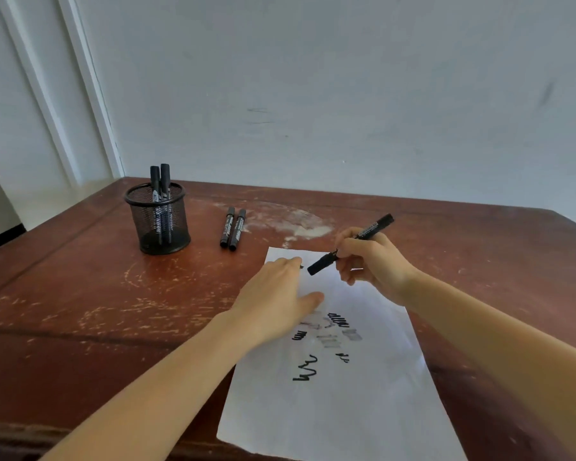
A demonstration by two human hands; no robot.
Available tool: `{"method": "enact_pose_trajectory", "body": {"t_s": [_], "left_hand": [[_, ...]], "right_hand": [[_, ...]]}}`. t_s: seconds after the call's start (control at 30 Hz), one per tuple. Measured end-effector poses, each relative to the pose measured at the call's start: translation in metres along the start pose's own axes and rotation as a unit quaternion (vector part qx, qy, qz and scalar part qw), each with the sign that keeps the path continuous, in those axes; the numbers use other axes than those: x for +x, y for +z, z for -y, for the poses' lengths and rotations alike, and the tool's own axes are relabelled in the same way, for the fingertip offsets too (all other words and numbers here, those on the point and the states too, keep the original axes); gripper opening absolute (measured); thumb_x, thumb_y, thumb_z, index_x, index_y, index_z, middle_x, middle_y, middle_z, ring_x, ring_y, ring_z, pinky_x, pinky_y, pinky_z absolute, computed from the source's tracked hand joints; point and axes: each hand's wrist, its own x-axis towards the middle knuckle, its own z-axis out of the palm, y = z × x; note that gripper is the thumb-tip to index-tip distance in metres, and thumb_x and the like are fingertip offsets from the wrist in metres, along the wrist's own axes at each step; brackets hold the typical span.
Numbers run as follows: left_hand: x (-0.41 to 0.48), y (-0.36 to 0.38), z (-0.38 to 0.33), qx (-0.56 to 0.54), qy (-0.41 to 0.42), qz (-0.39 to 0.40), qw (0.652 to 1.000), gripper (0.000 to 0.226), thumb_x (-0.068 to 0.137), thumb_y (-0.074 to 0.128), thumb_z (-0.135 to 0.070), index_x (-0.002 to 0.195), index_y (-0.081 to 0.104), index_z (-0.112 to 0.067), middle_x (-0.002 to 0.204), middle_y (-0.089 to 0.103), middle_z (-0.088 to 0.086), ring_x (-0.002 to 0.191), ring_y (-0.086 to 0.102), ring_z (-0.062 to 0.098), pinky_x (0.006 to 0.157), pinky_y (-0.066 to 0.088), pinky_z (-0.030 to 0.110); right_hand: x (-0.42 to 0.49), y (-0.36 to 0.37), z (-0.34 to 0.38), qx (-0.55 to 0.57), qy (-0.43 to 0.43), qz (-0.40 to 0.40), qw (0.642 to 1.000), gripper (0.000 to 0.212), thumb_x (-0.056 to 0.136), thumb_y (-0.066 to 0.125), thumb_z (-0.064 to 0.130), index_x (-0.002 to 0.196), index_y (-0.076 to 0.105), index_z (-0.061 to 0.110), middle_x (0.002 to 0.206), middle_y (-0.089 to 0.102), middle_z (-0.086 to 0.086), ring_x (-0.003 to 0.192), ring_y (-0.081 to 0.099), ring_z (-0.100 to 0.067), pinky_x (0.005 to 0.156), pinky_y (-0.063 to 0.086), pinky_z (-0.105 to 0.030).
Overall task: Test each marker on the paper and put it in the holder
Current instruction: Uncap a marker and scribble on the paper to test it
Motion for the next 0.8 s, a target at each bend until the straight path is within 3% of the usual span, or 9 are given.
{"method": "enact_pose_trajectory", "body": {"t_s": [0.1, 0.17, 0.23, 0.3, 0.43, 0.6, 0.7, 0.8], "left_hand": [[0.002, 0.005, -0.002, 0.012, 0.022, -0.054, 0.998, 0.045, 0.091, 0.053, -0.039, 0.126, 0.050, -0.011, 0.120, 0.057, 0.005, 0.118, 0.045, 0.023, 0.087, 0.047, 0.041], [0.003, 0.006, -0.001, 0.013, 0.045, -0.071, 0.996, 0.026, 0.091, 0.054, -0.036, 0.103, 0.061, -0.014, 0.092, 0.061, 0.003, 0.104, 0.049, 0.023, 0.072, 0.047, 0.038], [0.004, 0.006, 0.002, 0.019, 0.064, -0.070, 0.995, 0.022, 0.092, 0.054, -0.035, 0.083, 0.058, -0.015, 0.075, 0.054, 0.002, 0.088, 0.047, 0.021, 0.064, 0.042, 0.035], [0.005, 0.007, 0.005, 0.018, 0.083, -0.070, 0.994, 0.023, 0.093, 0.053, -0.033, 0.078, 0.055, -0.016, 0.071, 0.050, -0.001, 0.081, 0.045, 0.019, 0.061, 0.040, 0.033], [0.008, 0.013, 0.003, -0.005, 0.103, -0.064, 0.993, 0.027, 0.095, 0.048, -0.034, 0.074, 0.048, -0.016, 0.066, 0.045, -0.004, 0.065, 0.044, 0.018, 0.052, 0.028, 0.029], [0.017, 0.012, 0.005, -0.075, 0.104, 0.018, 0.992, 0.036, 0.097, 0.046, -0.032, 0.065, 0.043, -0.016, 0.059, 0.044, 0.001, 0.051, 0.038, 0.017, 0.050, 0.026, 0.029], [0.022, 0.004, 0.007, -0.111, 0.094, 0.069, 0.987, 0.035, 0.096, 0.047, -0.033, 0.079, 0.059, -0.006, 0.063, 0.050, 0.003, 0.053, 0.040, 0.015, 0.051, 0.030, 0.025], [0.028, -0.003, 0.010, -0.186, 0.061, 0.138, 0.971, 0.025, 0.094, 0.051, -0.034, 0.094, 0.069, -0.018, 0.070, 0.058, -0.004, 0.062, 0.052, 0.008, 0.060, 0.044, 0.023]], "right_hand": [[-0.009, -0.001, -0.009, 0.028, 0.046, 0.043, 0.998, 0.015, 0.084, 0.055, -0.001, 0.074, 0.061, 0.007, 0.065, 0.063, -0.014, 0.055, 0.058, -0.025, 0.054, 0.047, -0.030], [-0.012, 0.000, -0.012, 0.056, 0.062, 0.051, 0.995, 0.012, 0.086, 0.059, 0.008, 0.075, 0.064, 0.008, 0.066, 0.064, -0.012, 0.055, 0.056, -0.022, 0.055, 0.044, -0.029], [-0.012, 0.001, -0.014, 0.072, 0.075, 0.046, 0.994, 0.020, 0.087, 0.061, 0.022, 0.074, 0.066, 0.007, 0.059, 0.057, -0.007, 0.050, 0.048, -0.019, 0.051, 0.038, -0.027], [-0.011, 0.002, -0.014, 0.066, 0.074, 0.035, 0.994, 0.026, 0.088, 0.061, 0.025, 0.069, 0.065, 0.008, 0.054, 0.051, -0.004, 0.047, 0.042, -0.017, 0.048, 0.035, -0.025], [-0.010, 0.004, -0.017, 0.066, 0.048, 0.027, 0.996, 0.031, 0.090, 0.060, 0.019, 0.060, 0.057, 0.010, 0.054, 0.052, -0.005, 0.047, 0.042, -0.017, 0.046, 0.036, -0.024], [-0.009, -0.002, -0.019, 0.085, 0.056, 0.041, 0.994, 0.032, 0.092, 0.055, 0.014, 0.061, 0.055, 0.009, 0.052, 0.054, -0.007, 0.045, 0.042, -0.018, 0.044, 0.036, -0.024], [-0.007, -0.005, -0.021, 0.087, 0.059, 0.053, 0.993, 0.030, 0.093, 0.053, 0.013, 0.063, 0.054, 0.008, 0.051, 0.055, -0.007, 0.044, 0.043, -0.017, 0.045, 0.036, -0.024], [-0.006, -0.008, -0.023, 0.093, 0.055, 0.056, 0.993, 0.029, 0.094, 0.052, 0.013, 0.065, 0.053, 0.008, 0.052, 0.054, -0.007, 0.045, 0.043, -0.017, 0.046, 0.037, -0.024]]}}
